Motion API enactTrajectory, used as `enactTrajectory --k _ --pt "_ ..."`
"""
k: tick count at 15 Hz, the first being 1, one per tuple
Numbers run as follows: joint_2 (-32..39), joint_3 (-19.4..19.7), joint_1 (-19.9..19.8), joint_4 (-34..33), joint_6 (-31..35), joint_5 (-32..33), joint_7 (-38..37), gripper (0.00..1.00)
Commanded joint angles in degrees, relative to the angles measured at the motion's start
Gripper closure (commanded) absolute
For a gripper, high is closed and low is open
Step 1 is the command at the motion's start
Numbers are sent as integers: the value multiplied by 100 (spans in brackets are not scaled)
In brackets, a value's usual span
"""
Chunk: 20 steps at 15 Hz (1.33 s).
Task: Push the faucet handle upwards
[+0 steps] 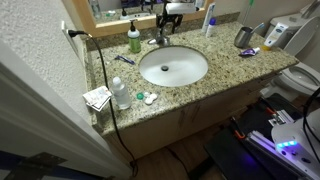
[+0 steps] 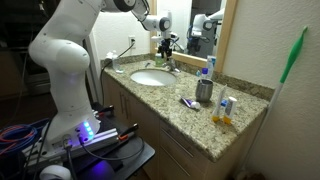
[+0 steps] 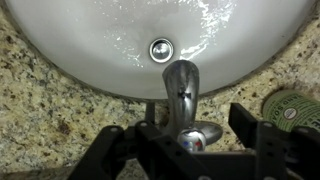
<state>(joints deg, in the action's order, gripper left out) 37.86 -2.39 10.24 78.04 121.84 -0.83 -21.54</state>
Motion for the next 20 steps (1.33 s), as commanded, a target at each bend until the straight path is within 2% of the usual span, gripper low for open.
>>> enactTrajectory --k 1,7,8,14,20 --pt "74 95 73 -80 155 18 -54 54" --pt "74 223 179 -87 202 169 -347 96" --pt "74 234 203 -86 196 182 -401 98" --pt "78 521 471 -54 397 604 -1030 100" --pt "103 760 716 -22 928 1099 -1955 100"
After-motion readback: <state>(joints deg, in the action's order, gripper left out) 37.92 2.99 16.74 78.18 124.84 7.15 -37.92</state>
